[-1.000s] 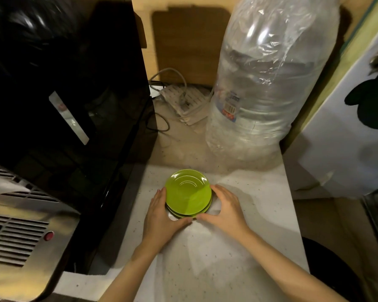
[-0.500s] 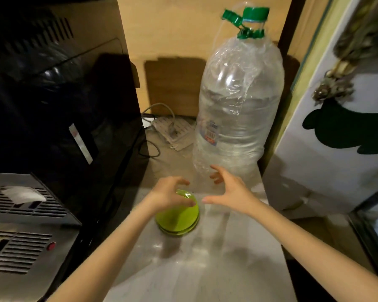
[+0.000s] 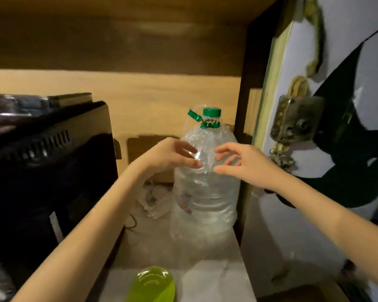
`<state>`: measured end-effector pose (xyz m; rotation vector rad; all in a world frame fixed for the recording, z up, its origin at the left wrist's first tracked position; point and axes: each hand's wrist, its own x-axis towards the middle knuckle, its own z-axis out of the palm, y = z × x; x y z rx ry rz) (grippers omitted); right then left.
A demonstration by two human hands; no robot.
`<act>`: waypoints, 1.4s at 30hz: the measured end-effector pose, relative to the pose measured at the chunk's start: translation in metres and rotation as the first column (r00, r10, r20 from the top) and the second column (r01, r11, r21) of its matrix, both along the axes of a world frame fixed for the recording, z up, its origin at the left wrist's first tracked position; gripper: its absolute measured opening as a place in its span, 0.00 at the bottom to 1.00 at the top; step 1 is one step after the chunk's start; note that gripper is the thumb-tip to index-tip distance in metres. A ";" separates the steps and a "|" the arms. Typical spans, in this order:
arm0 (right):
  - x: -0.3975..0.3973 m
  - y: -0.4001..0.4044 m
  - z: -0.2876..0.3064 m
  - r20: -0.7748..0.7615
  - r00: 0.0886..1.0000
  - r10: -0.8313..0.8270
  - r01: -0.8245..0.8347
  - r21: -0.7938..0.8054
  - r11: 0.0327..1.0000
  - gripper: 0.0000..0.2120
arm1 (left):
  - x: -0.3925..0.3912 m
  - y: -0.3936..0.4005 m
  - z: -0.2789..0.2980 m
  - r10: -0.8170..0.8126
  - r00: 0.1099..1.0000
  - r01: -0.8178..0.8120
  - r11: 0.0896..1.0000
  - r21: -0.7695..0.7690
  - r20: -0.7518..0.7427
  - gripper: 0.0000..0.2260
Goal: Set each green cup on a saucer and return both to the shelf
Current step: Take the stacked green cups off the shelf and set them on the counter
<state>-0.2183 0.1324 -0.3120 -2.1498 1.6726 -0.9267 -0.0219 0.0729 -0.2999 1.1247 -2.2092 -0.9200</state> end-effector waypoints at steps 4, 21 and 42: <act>-0.009 0.006 0.058 -0.044 0.999 -0.018 0.013 -0.128 0.992 0.24 | -0.013 -0.003 0.060 -0.064 0.998 0.063 0.996 -0.057 -0.022 0.19; -0.043 -0.010 0.239 -0.168 0.970 -0.178 0.066 -0.521 0.851 0.21 | -0.044 -0.015 0.232 -0.097 0.985 0.029 0.911 -0.410 -0.144 0.20; -0.067 -0.135 0.319 0.307 0.921 -0.239 0.377 -0.553 0.743 0.20 | -0.117 -0.124 0.309 0.325 0.900 -0.420 0.474 -0.774 -0.289 0.25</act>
